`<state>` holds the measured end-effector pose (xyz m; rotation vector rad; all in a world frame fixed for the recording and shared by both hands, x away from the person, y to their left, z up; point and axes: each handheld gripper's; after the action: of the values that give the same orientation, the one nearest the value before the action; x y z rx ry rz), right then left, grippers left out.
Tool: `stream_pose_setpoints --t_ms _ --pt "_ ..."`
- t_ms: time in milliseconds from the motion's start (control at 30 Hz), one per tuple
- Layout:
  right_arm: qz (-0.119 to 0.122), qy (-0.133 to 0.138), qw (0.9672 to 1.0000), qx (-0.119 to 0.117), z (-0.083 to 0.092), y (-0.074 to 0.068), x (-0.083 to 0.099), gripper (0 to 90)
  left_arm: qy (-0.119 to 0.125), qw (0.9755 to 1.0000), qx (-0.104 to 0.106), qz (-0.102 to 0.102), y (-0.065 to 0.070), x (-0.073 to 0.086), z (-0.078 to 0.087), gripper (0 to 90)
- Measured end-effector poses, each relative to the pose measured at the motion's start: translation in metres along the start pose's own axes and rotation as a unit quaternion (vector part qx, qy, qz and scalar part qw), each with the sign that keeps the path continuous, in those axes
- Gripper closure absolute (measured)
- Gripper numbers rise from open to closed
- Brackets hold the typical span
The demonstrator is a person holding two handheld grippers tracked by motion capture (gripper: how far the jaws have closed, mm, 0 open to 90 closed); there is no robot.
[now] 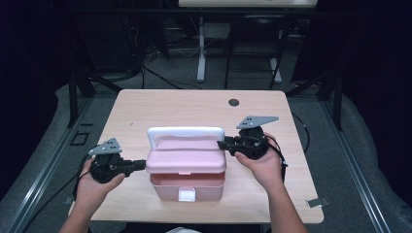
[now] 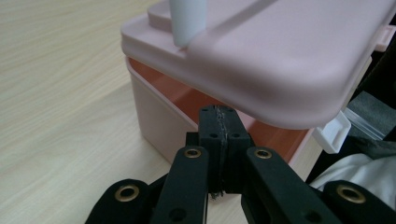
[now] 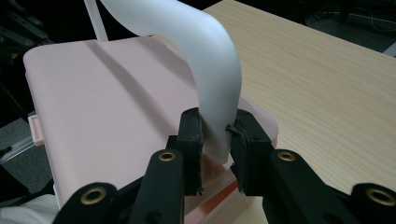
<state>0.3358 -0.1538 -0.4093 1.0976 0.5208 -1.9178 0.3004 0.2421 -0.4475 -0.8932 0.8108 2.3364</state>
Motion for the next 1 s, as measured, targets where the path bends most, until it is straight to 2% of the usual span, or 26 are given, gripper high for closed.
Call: stream_pose_setpoints --t_ms 133,233,433,767,1000 --pt "0.001 0.000 1.0000 0.001 -0.001 0.000 0.000 74.2 -0.003 1.0000 0.006 -0.001 0.002 0.002 -0.005 89.6" --pt "0.000 0.000 1.0000 0.002 -0.001 0.000 0.000 74.2 -0.007 0.9998 0.019 0.003 0.003 0.002 -0.009 89.6" --pt "-0.001 -0.001 1.0000 0.003 -0.001 0.000 0.001 74.2 -0.017 0.9995 0.025 -0.007 0.010 0.003 -0.017 89.6" --pt "0.001 -0.004 1.0000 0.004 -0.001 -0.002 0.001 74.2 -0.027 0.9991 0.027 -0.020 0.018 0.004 -0.024 89.6" --pt "0.000 -0.004 1.0000 0.005 -0.001 -0.003 0.001 74.3 -0.024 0.9989 0.023 -0.032 0.023 0.003 -0.021 89.6"
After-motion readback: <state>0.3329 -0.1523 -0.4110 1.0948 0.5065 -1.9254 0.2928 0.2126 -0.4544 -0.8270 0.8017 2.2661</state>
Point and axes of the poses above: each handheld gripper's, and its own axes: z roughly backward along the jaws, x roughly out of its underside, y roughly to its right, and after that the axes turned 13 degrees about z, right-handed
